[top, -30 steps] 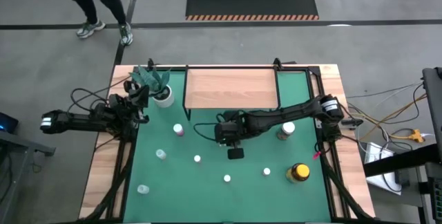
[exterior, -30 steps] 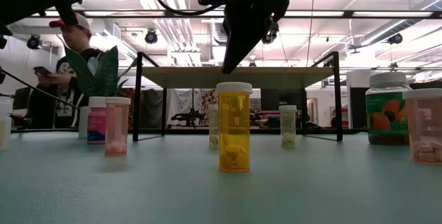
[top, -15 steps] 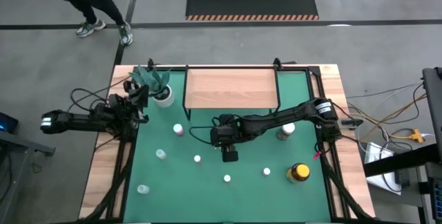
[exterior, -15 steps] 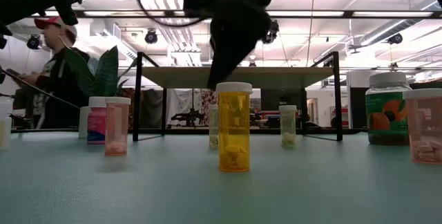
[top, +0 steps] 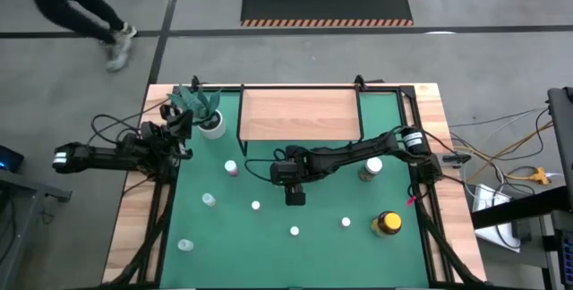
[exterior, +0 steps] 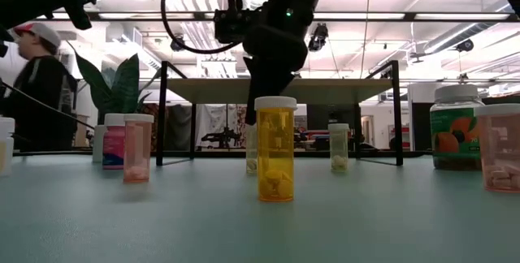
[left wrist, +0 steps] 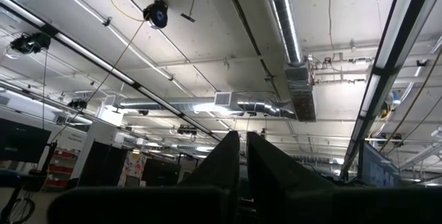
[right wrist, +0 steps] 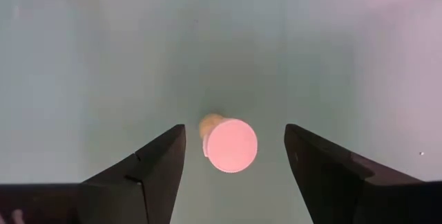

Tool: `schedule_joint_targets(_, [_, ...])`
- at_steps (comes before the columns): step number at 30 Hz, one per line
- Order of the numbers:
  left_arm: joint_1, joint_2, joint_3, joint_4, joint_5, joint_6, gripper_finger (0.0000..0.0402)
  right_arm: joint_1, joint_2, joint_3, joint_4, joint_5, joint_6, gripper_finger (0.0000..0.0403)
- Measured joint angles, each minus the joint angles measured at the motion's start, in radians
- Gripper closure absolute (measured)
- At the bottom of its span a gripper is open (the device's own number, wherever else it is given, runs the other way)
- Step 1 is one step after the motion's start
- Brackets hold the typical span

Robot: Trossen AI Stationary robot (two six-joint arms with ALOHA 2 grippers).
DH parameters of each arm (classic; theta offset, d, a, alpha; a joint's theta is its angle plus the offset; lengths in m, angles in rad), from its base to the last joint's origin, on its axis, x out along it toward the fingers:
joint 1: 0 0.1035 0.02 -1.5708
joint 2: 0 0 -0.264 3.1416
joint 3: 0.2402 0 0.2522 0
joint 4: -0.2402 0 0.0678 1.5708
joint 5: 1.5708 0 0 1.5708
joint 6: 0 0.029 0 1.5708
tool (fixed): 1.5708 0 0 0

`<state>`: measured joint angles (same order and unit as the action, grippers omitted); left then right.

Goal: Pick and place medicine bottles onto shelf by color
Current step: Put the left yellow pill bottle on the shelf

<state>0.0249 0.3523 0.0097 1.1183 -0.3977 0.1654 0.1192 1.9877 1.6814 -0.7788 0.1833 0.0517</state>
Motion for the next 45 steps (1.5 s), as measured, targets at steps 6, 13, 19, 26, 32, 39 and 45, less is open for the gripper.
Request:
schedule_joint_targets(6, [0.000,0.000,0.000,0.000,0.000,0.000,0.0391,0.000,0.011,-0.002,0.001,-0.009,0.001,0.0174])
schedule_joint_targets(13, [0.000,-0.001,0.000,0.000,0.000,0.000,0.0391,0.000,0.014,-0.002,-0.001,-0.011,0.001,0.0184])
schedule_joint_targets(19, [0.000,-0.001,0.000,0.000,0.000,0.000,0.0391,0.000,0.014,-0.011,0.000,-0.034,0.001,0.0187])
schedule_joint_targets(26, [0.000,0.000,0.000,0.000,0.000,0.000,0.0391,0.000,0.014,-0.014,0.002,-0.034,0.001,0.0241])
schedule_joint_targets(32, [0.000,0.000,0.000,0.000,0.000,0.000,0.0391,0.000,0.014,-0.014,0.006,-0.033,0.001,0.0302])
schedule_joint_targets(39, [0.000,0.000,0.000,0.000,0.000,0.000,0.0391,0.000,0.013,-0.008,0.003,-0.034,0.000,0.0291])
schedule_joint_targets(45, [0.000,-0.002,0.000,0.000,0.000,0.000,0.0391,0.000,-0.014,0.049,-0.056,-0.044,0.000,0.0284])
